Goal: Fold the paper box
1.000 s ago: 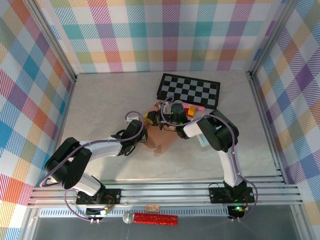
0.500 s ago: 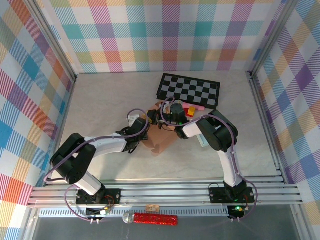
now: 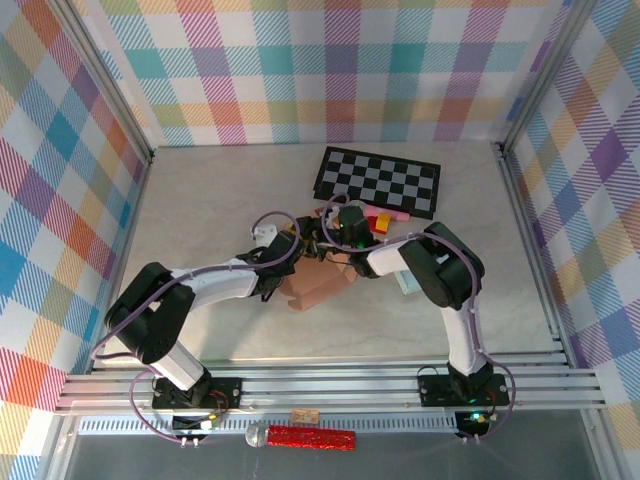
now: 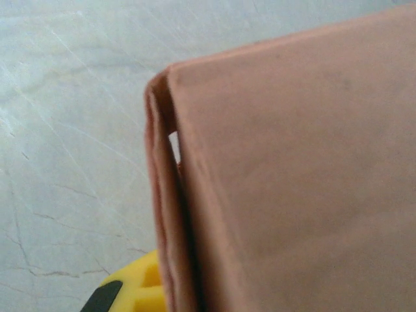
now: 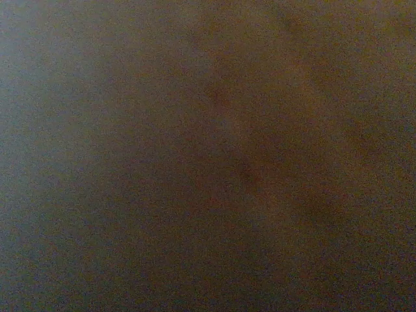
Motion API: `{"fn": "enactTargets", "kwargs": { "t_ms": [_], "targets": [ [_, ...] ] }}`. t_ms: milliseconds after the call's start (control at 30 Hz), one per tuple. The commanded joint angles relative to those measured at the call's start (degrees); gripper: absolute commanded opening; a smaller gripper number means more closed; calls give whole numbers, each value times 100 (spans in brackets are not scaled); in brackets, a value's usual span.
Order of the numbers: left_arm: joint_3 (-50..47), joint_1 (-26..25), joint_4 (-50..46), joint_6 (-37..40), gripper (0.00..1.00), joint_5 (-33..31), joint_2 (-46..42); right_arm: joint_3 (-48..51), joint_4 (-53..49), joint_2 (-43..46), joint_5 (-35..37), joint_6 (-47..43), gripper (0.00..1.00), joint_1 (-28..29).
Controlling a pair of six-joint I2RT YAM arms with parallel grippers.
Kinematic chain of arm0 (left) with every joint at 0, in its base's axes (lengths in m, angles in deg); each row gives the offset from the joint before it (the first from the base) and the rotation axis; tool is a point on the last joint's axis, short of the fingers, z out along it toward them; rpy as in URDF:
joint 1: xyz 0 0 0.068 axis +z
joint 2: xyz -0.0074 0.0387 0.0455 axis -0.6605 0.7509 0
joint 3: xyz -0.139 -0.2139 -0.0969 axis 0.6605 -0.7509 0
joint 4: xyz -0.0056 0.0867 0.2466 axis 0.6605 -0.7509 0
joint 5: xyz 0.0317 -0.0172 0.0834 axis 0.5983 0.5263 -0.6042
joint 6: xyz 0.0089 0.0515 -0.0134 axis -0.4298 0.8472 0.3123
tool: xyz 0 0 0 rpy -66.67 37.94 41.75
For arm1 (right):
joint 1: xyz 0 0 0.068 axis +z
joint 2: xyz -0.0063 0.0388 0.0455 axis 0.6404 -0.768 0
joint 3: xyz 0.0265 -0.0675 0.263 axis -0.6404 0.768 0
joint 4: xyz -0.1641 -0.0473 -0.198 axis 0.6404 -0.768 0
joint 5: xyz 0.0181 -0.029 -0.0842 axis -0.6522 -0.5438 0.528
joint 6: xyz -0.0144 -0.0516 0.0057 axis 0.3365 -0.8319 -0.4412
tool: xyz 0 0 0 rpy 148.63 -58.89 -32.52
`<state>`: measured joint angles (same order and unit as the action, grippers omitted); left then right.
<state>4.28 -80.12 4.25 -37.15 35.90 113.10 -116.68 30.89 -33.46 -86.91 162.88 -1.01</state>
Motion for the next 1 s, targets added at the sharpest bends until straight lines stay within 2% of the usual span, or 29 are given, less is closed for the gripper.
{"fn": "enactTargets", "kwargs": {
  "t_ms": [0,67,200,367,467,567,700,867,967],
  "targets": [
    [312,-90,-275,-48,0,-300,-63,42,-758,563,-42,-351,61,47],
    [445,-87,-501,31,0,-386,-128,15,-1212,868,-10,-561,70,-24],
    [759,-62,-1168,199,0,-425,-290,-86,-2364,1583,103,-1099,79,-250],
    [1551,300,-2371,324,0,345,-396,-756,-4601,2566,411,-2157,86,-633],
    [1946,613,-2860,447,0,1156,-447,-1531,-6209,2863,769,-2860,85,-789],
    [2272,939,-3284,503,0,2043,-414,-2224,-7234,2853,891,-3186,82,-939],
    [2615,1163,-3763,623,0,2668,-368,-2861,-7824,2726,1064,-3524,80,-991],
    [2879,1502,-3949,790,0,3757,-227,-3463,-8579,2435,1221,-4022,76,-1071],
    [2853,1725,-3691,960,0,4636,-167,-3418,-8655,2427,913,-4424,70,-1368]
  ]
}}
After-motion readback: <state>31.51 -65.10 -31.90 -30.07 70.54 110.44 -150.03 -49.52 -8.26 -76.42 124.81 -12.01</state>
